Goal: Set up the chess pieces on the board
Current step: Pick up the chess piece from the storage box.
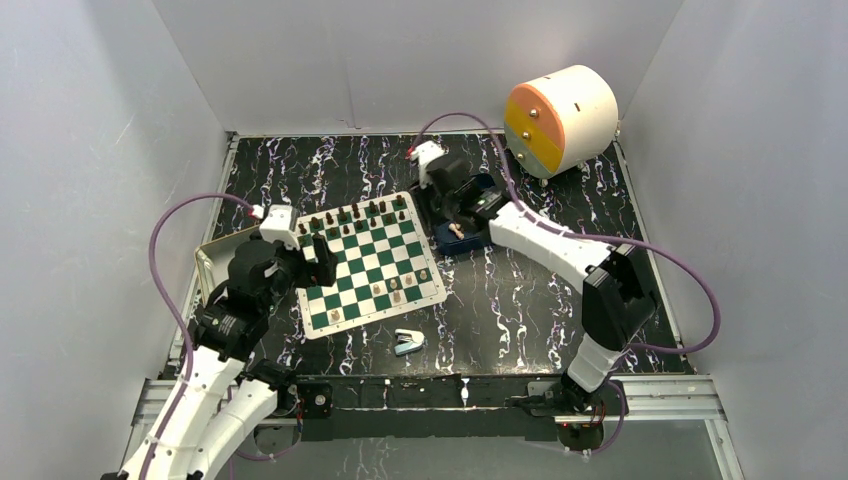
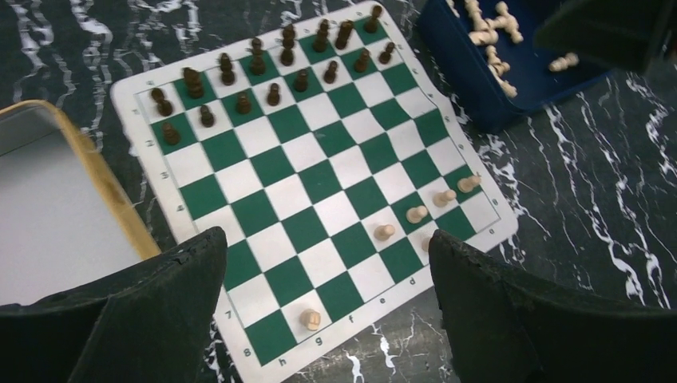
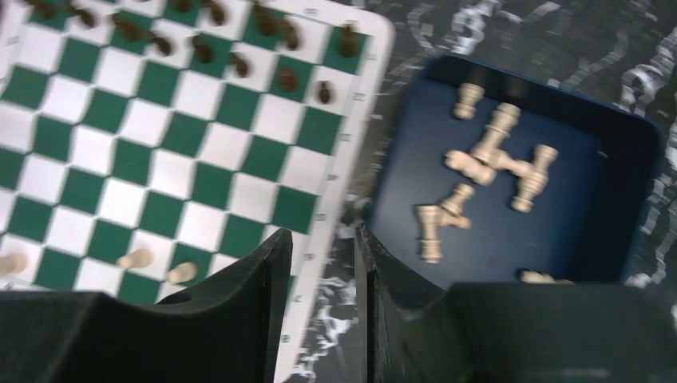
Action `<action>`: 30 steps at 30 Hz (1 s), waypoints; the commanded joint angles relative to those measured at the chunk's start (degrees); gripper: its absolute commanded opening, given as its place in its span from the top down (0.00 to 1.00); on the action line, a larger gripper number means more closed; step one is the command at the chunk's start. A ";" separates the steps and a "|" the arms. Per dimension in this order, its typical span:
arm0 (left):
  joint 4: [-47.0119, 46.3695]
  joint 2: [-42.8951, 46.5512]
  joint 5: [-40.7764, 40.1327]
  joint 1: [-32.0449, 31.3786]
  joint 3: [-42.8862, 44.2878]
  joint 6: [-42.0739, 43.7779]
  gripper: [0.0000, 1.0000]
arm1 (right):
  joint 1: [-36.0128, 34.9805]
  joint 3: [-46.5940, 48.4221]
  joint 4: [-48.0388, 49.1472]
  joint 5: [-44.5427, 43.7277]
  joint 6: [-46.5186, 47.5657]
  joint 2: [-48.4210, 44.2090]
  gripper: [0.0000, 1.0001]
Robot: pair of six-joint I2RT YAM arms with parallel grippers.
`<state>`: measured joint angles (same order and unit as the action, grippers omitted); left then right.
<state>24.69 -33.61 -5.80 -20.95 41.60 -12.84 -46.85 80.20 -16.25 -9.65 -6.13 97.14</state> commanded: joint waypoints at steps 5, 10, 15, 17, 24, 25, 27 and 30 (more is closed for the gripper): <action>-3.98 -6.20 11.46 0.12 -1.22 2.42 0.10 | 12.92 5.66 -0.83 1.26 3.59 5.27 0.63; -4.74 -4.53 11.14 0.12 -2.42 1.68 0.12 | 17.98 8.91 -1.10 3.01 4.61 11.06 0.66; -4.25 -2.78 10.77 0.12 -2.45 1.68 0.12 | 21.01 11.53 -3.13 1.63 5.63 16.32 0.68; -3.97 -1.76 10.00 0.12 -2.50 1.62 0.12 | 21.91 11.61 -3.53 1.58 5.94 17.70 0.69; -3.07 -0.54 9.26 0.08 -1.75 2.00 0.13 | 23.21 11.64 -0.70 6.00 5.57 20.45 0.64; -2.87 -0.72 9.16 0.07 -1.57 2.03 0.13 | 23.25 12.54 -0.96 5.79 5.46 20.94 0.63; -2.91 -1.00 9.35 0.03 -1.68 2.03 0.13 | 23.30 13.43 -1.67 4.41 5.34 21.90 0.63; -2.85 -1.24 8.98 -0.29 -1.67 2.03 0.13 | 23.31 13.01 -1.65 3.33 5.66 22.22 0.63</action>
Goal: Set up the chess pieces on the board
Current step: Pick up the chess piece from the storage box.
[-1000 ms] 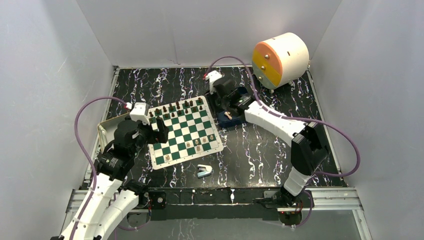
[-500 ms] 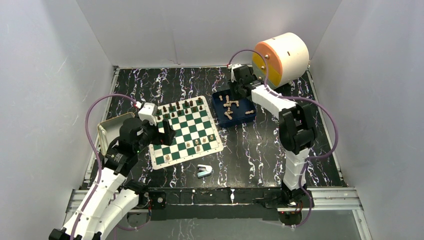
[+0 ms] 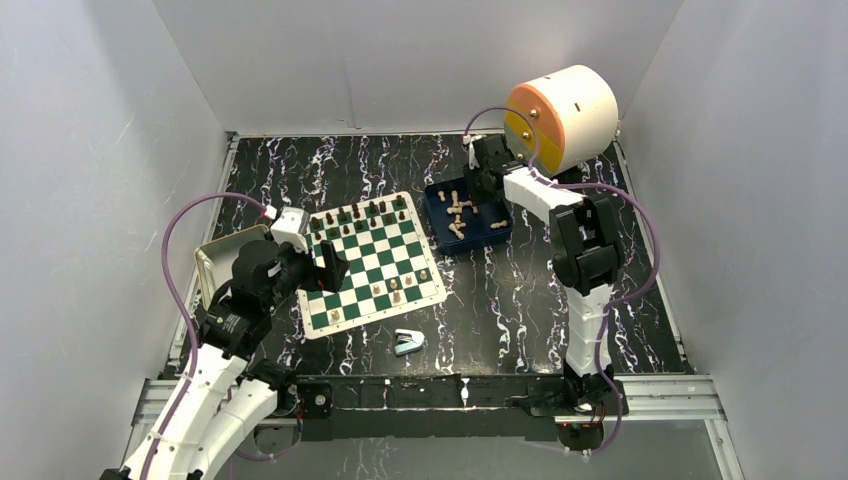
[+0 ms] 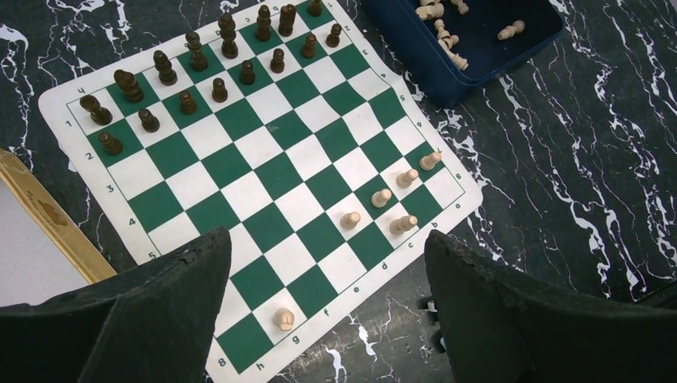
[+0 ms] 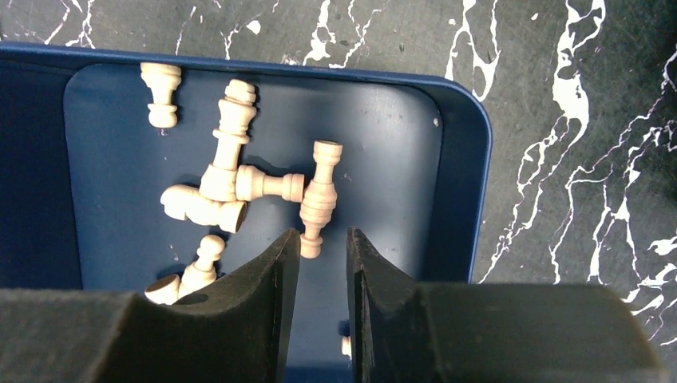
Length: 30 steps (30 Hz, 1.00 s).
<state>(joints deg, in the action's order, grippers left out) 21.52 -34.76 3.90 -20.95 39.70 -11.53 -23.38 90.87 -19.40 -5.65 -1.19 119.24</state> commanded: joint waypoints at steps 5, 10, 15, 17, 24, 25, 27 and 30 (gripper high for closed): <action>0.31 -0.34 -1.67 -0.32 0.34 0.54 0.13 | -0.15 0.14 3.83 -0.20 1.10 -0.65 0.62; 0.30 -0.53 -1.88 -0.32 0.34 0.54 0.15 | -0.12 0.90 2.88 0.93 1.10 0.98 0.62; 0.50 -0.92 -2.30 -0.34 0.37 0.63 0.15 | -0.22 1.47 2.37 1.29 1.10 2.72 0.61; 0.53 -0.98 -2.56 -0.32 0.35 0.63 0.15 | -0.14 2.03 1.58 1.10 1.10 3.53 0.61; 0.60 -0.99 -2.28 -0.32 0.37 0.79 0.18 | -0.13 2.65 0.42 -0.88 2.74 5.24 0.65; 0.55 -1.01 -2.08 -0.32 0.35 0.81 0.19 | -0.17 2.46 0.35 -1.36 3.03 5.12 0.67; 0.61 -1.16 -2.17 -0.32 0.42 0.81 0.19 | -0.18 1.66 1.11 -1.64 3.69 4.63 0.74; 0.71 -1.16 -2.78 -0.32 0.42 0.81 0.19 | -0.13 1.46 1.37 -1.49 4.43 3.36 0.77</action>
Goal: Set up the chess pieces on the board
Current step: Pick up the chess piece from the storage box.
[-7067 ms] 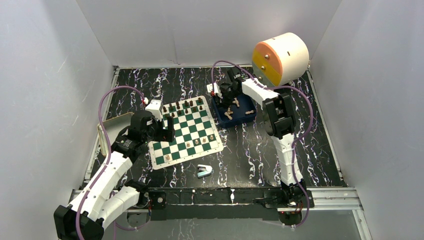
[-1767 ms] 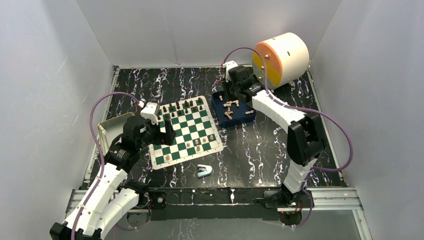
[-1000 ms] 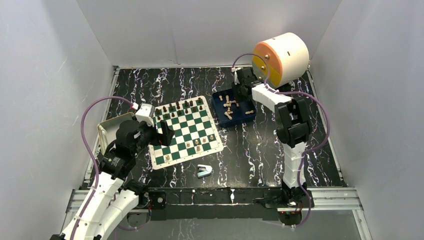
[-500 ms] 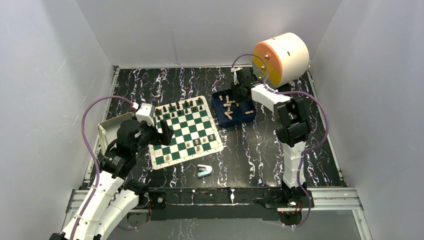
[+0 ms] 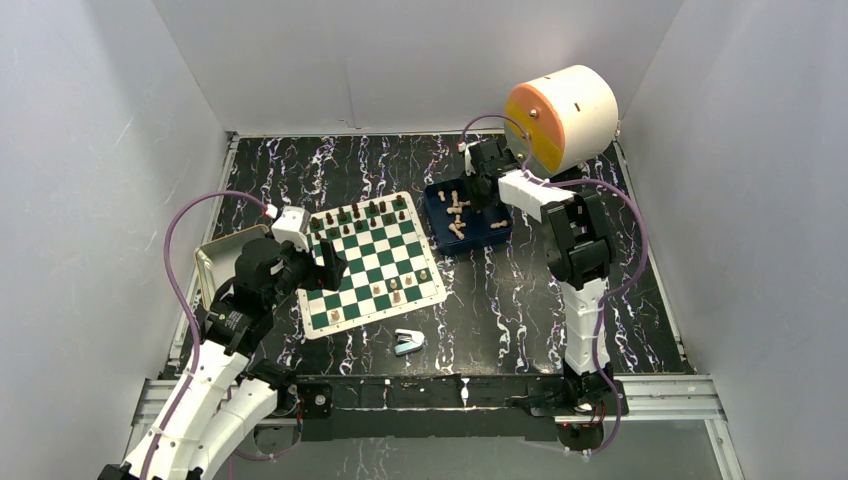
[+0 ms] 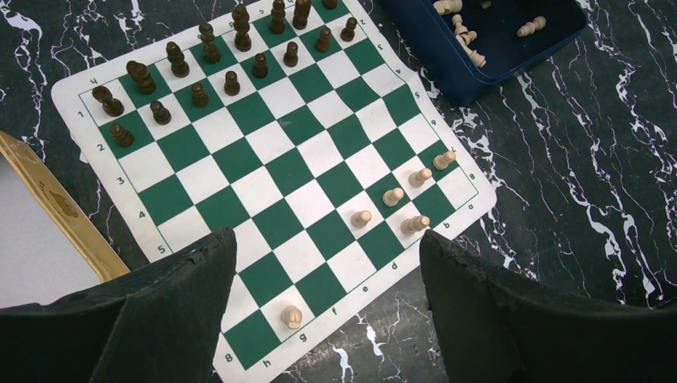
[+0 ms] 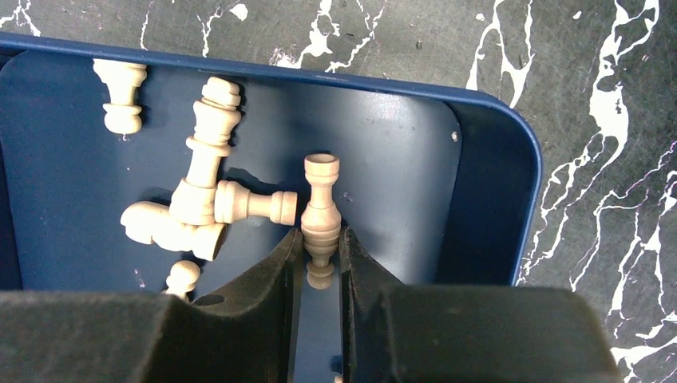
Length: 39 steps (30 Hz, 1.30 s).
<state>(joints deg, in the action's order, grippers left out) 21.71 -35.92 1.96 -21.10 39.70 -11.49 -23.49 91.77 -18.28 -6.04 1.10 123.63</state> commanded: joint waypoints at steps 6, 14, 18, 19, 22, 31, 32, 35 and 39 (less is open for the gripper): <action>0.63 -0.33 -1.17 -0.21 0.24 -0.08 0.20 | -0.05 -0.54 1.79 0.48 2.94 -6.75 0.78; 0.86 -1.16 -1.17 -0.17 0.17 -1.96 0.23 | -0.03 -6.53 5.30 3.85 5.46 -16.73 0.79; 1.49 -2.95 0.34 -0.17 1.93 -4.30 0.25 | -0.07 -11.79 7.08 9.34 5.51 -22.50 0.79; 1.76 -3.62 1.55 -0.17 2.67 -5.58 0.26 | -0.07 -13.42 7.71 11.32 5.37 -24.21 0.79; 1.57 -6.32 7.62 -0.17 5.27 -9.02 0.29 | -0.50 -19.62 11.04 16.82 4.19 -30.29 0.79; 3.16 -17.06 19.34 -0.17 15.99 -13.94 0.34 | -2.78 -37.01 23.33 25.59 -0.63 -50.20 0.79; 3.25 -18.27 20.91 -0.18 17.15 -14.63 0.34 | -3.26 -38.87 25.14 26.94 -1.63 -51.92 0.79; 3.27 -21.94 25.44 -0.17 19.91 -16.76 0.36 | -5.66 -43.07 28.68 27.57 -2.16 -55.78 0.79; 2.96 -25.77 28.23 -0.17 22.37 -18.71 0.40 | -9.29 -46.15 31.49 29.39 -1.90 -58.33 0.80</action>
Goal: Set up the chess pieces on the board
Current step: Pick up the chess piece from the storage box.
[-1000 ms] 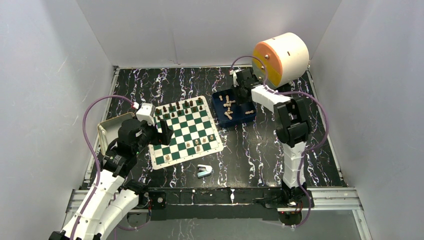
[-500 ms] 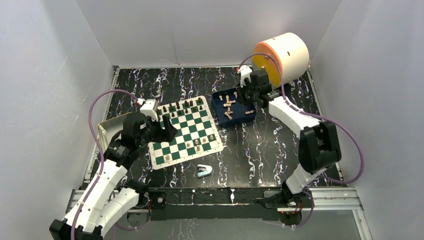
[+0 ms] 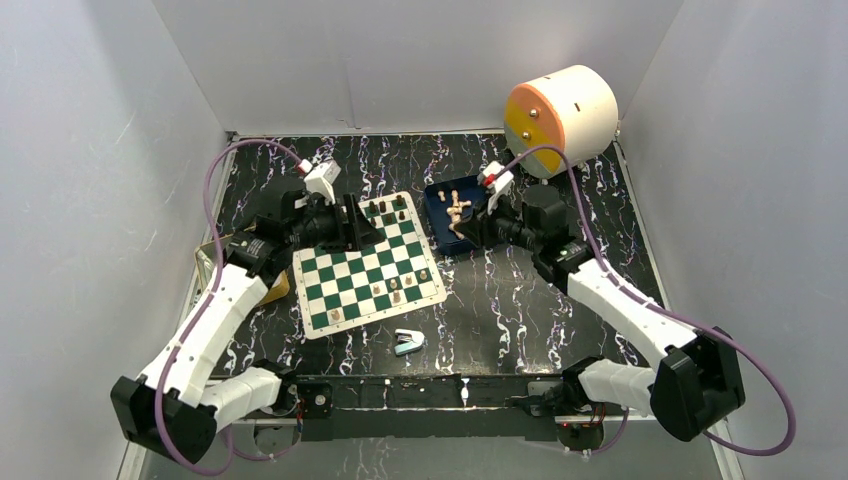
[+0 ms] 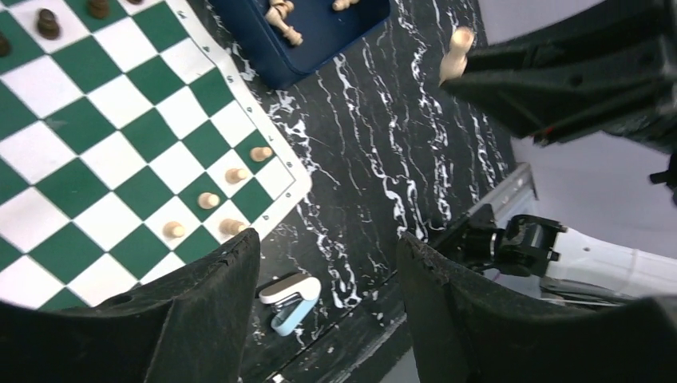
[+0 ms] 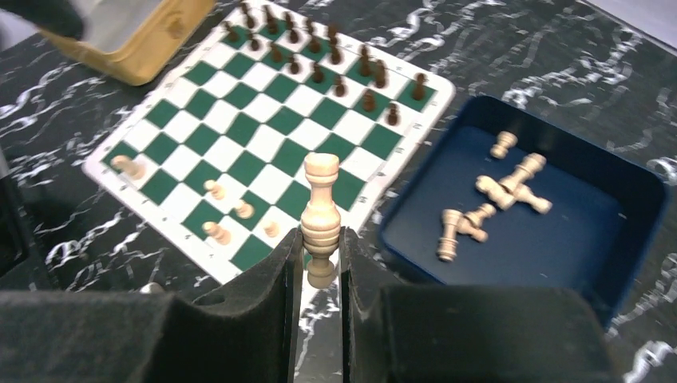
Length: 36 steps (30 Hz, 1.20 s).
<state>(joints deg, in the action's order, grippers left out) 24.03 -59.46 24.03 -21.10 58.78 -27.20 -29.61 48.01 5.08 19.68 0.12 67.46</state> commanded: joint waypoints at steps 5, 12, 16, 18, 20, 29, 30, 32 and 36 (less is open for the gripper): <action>-3.17 -5.68 11.69 -0.17 4.54 -6.69 0.40 | -8.34 -3.95 10.43 5.11 -0.21 -2.31 0.80; -7.05 -8.39 16.03 -0.17 4.06 -10.91 0.41 | -12.36 -4.78 14.76 6.97 2.98 -1.63 0.80; -7.08 -9.86 18.69 -0.25 3.83 -10.89 0.41 | -13.65 -3.72 14.91 7.83 3.21 -0.11 0.80; -7.07 -10.22 19.07 -0.38 3.56 -10.98 0.41 | -14.26 -3.35 14.97 7.91 3.19 0.39 0.80; -7.13 -10.36 18.97 -0.50 3.25 -10.92 0.40 | -14.83 -3.07 15.21 7.83 3.37 0.79 0.80; -7.43 -11.89 21.16 -2.03 1.97 -11.87 0.44 | -15.94 -0.81 14.91 7.13 2.94 2.84 0.80; -7.42 -11.76 21.15 -2.10 1.94 -11.89 0.45 | -16.07 -0.59 14.85 7.13 2.88 3.04 0.80; -7.43 -11.56 21.10 -2.14 1.69 -11.97 0.47 | -16.26 -0.46 15.29 7.13 2.79 3.35 0.80; -7.42 -11.21 20.72 -2.28 0.29 -11.97 0.51 | -16.68 -0.33 15.91 7.15 2.59 3.65 0.80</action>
<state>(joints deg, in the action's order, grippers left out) 16.67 -72.07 43.18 -23.09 60.42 -39.07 -45.65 44.66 16.88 26.74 2.76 71.29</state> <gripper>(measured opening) 0.514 0.271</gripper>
